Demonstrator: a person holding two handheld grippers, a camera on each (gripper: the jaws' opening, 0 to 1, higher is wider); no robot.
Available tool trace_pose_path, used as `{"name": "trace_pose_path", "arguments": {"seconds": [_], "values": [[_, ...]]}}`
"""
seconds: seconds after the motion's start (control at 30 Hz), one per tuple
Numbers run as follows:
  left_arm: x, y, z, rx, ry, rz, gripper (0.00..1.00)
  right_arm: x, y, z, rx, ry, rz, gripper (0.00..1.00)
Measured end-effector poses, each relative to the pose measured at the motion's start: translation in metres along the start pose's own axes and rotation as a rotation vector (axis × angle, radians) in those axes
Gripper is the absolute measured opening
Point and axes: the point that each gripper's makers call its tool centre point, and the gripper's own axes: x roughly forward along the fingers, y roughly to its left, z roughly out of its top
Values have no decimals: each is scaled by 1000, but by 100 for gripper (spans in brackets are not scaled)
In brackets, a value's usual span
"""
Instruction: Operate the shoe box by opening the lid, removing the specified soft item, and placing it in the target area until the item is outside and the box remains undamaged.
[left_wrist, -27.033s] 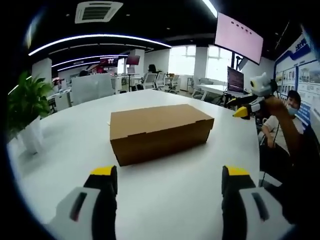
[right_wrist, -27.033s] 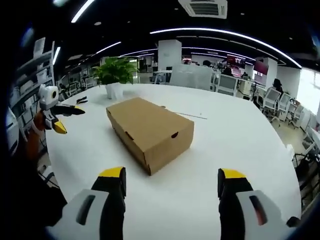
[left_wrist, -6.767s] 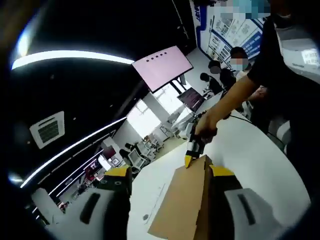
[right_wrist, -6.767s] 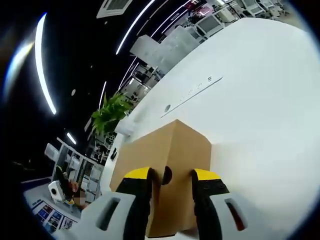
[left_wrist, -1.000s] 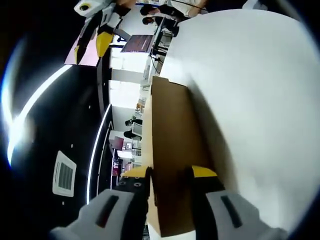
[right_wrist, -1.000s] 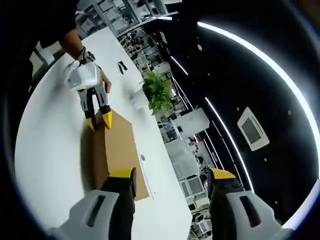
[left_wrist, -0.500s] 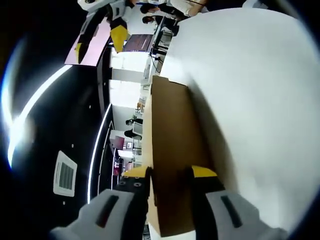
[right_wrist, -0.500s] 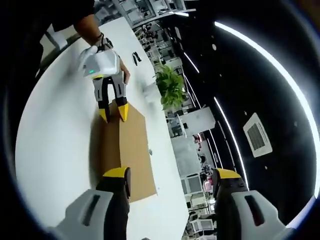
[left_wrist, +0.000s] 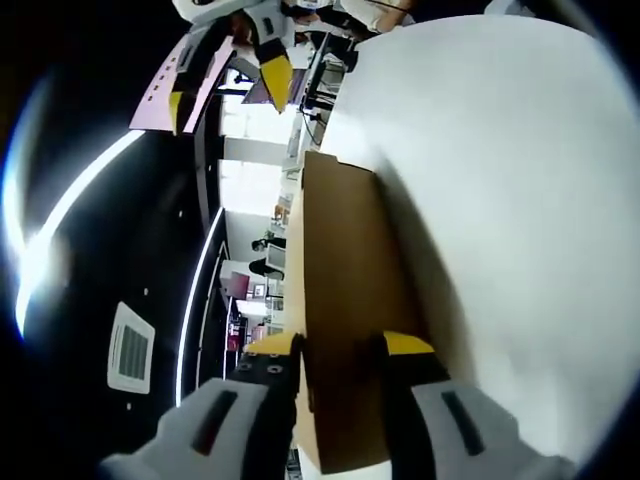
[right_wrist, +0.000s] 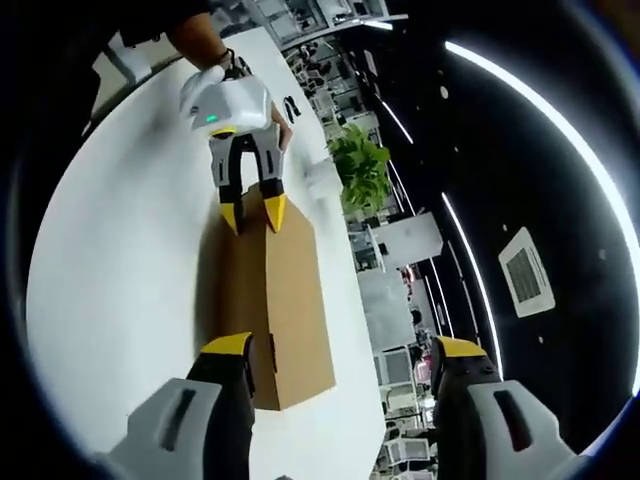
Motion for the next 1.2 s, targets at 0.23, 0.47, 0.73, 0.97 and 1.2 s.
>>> {"name": "trace_pose_path", "arguments": {"seconds": [0.23,0.47,0.73,0.97,1.2], "values": [[0,0,0,-1,-1,4,31,8,14,-4,3,5,21,72],[0,0,0,2,-6,2,31,16,20,-1,15,1,29,72],[0,0,1,3,-6,9,31,22,34,-5,6,10,51,71],[0,-1,0,-1,-7,10,31,28,42,-8,10,20,63,70],[1,-1,-1,-4,-9,13,31,34,49,-8,42,18,80,70]]}}
